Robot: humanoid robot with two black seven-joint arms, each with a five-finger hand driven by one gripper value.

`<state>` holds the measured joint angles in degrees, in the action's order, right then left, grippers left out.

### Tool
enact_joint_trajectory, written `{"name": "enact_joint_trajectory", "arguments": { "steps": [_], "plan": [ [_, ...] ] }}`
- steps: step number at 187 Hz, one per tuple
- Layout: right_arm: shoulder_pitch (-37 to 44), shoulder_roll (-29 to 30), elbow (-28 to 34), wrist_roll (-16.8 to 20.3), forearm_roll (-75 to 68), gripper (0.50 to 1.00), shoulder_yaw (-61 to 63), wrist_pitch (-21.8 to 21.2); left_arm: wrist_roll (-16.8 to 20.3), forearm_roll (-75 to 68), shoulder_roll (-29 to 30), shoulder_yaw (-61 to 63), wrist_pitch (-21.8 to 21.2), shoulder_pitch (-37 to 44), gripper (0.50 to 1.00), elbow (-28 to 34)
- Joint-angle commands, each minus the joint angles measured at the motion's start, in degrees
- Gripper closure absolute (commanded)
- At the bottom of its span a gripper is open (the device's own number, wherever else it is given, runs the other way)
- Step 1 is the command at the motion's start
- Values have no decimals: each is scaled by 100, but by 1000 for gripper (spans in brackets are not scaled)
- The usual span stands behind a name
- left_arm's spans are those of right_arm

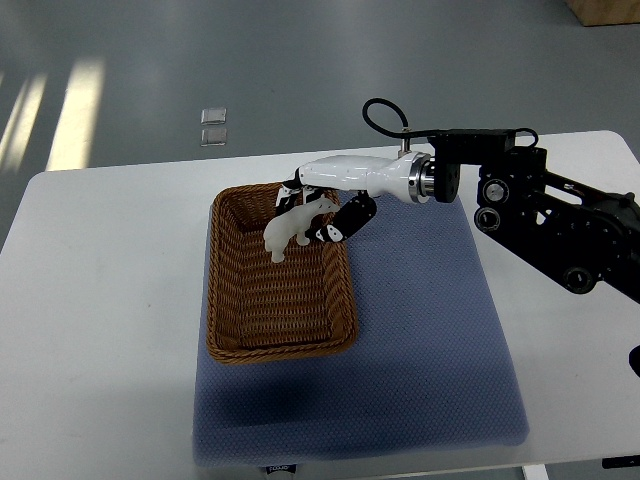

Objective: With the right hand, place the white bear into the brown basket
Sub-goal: 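Lift the bear and carry it over the wicker basket, then open the right hand to release the bear into the basket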

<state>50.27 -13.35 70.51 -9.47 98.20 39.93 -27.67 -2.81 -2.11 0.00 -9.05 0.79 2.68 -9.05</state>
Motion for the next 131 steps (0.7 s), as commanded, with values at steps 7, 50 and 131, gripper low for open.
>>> {"name": "enact_joint_trajectory", "arguments": {
  "steps": [7, 50, 131],
  "plan": [
    [0, 148, -11, 16, -3, 932, -64, -10, 0, 0, 0, 0, 0, -4, 500, 0],
    [-44, 166, -29, 24, -12, 756, -64, 25, 0, 0, 0, 0, 0, -4, 500, 0],
    [-97, 43, -64, 42, -38, 705, 50, 95, 0, 0, 0, 0, 0, -4, 500, 0]
  ]
}}
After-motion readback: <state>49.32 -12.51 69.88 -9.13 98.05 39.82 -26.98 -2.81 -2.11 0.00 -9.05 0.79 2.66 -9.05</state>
